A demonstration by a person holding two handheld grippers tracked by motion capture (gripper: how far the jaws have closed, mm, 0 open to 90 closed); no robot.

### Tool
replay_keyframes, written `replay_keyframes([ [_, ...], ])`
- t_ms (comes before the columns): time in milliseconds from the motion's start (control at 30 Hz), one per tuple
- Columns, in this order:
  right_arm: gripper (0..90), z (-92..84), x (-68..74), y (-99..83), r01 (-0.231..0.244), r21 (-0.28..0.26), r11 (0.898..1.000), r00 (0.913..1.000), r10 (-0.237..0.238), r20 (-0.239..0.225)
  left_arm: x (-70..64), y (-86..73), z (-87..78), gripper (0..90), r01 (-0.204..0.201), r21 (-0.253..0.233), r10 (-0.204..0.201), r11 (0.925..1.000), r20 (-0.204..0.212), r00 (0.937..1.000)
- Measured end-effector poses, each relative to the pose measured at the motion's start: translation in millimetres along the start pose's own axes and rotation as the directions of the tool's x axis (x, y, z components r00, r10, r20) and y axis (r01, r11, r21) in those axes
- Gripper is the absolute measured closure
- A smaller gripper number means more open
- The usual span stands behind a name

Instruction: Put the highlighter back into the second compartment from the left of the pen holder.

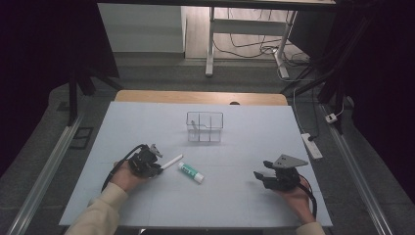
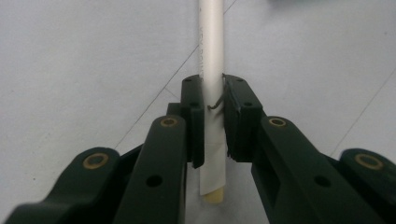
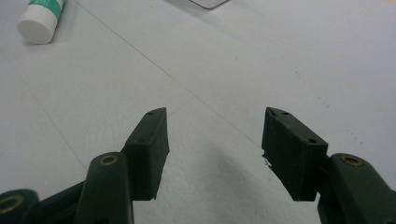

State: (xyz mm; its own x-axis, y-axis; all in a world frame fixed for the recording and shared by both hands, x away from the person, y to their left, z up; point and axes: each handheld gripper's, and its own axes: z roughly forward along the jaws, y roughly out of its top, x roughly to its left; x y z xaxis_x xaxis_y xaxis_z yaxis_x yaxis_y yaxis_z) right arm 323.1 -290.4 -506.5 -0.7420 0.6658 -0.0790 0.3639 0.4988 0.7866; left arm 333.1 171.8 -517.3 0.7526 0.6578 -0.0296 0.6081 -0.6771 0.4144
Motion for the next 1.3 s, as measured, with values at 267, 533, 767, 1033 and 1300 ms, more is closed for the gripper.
replay_keyframes([
  [267,40.4,0.5,-0.3,-0.3,-0.004,-0.002,1.000,1.0000,0.004,0.000,2.5,-3.7,-1.2,78.9,0.011,-0.036,-0.011,0.9993,0.005,0.9999],
  [533,40.5,0.2,-0.1,-0.1,-0.009,-0.008,1.000,1.0000,0.009,-0.001,5.7,-6.2,-15.0,78.9,0.030,-0.139,-0.026,0.9898,0.030,0.9992],
  [767,40.4,0.0,0.2,0.3,-0.014,-0.018,1.000,0.9999,0.014,-0.008,5.7,-5.3,-26.5,78.9,0.044,-0.232,-0.034,0.9716,0.044,0.9984],
  [1033,40.4,0.2,1.0,1.2,-0.025,-0.031,0.999,0.9995,0.024,-0.021,1.5,-0.4,-36.9,78.9,0.054,-0.328,-0.035,0.9433,0.063,0.9974],
  [1300,40.3,0.2,1.7,1.8,-0.031,-0.037,0.999,0.9993,0.030,-0.023,-1.9,1.2,-40.2,78.8,0.057,-0.379,-0.029,0.9238,0.079,0.9964],
])
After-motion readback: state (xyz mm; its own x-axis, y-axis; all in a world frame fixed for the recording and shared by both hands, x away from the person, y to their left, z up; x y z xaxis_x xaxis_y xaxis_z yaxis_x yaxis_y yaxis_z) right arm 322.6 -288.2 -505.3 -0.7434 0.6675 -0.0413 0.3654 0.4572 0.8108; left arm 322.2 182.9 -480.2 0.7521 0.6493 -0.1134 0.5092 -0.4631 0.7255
